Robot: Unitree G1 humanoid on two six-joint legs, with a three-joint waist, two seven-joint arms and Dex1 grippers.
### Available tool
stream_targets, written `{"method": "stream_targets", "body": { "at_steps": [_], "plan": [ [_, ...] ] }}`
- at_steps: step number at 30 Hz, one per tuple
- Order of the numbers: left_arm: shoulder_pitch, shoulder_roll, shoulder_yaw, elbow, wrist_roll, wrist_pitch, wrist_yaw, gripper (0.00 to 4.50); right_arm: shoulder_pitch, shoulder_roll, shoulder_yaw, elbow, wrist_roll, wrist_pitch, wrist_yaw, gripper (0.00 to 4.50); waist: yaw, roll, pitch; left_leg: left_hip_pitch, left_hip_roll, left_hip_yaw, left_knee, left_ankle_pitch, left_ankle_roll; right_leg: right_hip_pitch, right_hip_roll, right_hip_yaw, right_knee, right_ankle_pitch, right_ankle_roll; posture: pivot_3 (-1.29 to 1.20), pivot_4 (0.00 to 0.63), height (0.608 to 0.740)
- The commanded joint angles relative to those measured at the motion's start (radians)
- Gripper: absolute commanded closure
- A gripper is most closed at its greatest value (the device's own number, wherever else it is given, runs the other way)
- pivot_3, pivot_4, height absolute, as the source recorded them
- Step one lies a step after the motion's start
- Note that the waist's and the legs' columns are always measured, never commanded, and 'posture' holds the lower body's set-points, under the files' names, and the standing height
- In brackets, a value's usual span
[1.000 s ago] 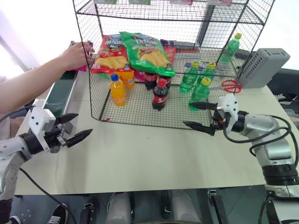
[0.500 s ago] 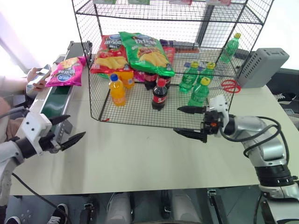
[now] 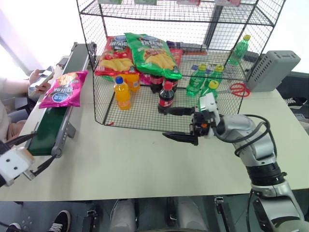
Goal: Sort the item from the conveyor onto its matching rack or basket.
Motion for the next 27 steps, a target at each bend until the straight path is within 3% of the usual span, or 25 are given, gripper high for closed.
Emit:
{"method": "stream_targets", "body": {
  "at_steps": [1, 10, 27],
  "plan": [
    [0.028, 0.018, 0.054, 0.039, 0.084, -0.102, 0.071, 0.0, -0.024, 0.003, -0.001, 0.006, -0.013, -0.037, 0.019, 0.03, 0.0, 0.0, 0.0, 0.0, 0.0, 0.0, 0.0, 0.0, 0.0, 0.0, 0.0, 0.0, 0.0, 0.0, 0.0, 0.0, 0.15, 0.74],
    [0.036, 0.047, 0.011, 0.172, 0.217, -0.234, 0.217, 0.0, -0.033, -0.002, -0.013, 0.031, -0.041, -0.073, 0.025, 0.03, -0.002, 0.0, 0.0, 0.0, 0.001, 0.0, 0.0, 0.0, 0.0, 0.0, 0.0, 0.0, 0.0, 0.0, 0.0, 0.0, 0.15, 0.74],
    [-0.061, 0.085, -0.112, 0.239, 0.281, -0.247, 0.353, 0.0, 0.003, -0.025, -0.025, -0.052, 0.021, 0.011, 0.023, 0.03, -0.002, 0.0, 0.0, 0.0, 0.001, 0.001, 0.0, 0.0, 0.0, -0.001, -0.001, -0.001, 0.0, 0.0, 0.0, 0.0, 0.15, 0.74]
  ]
}}
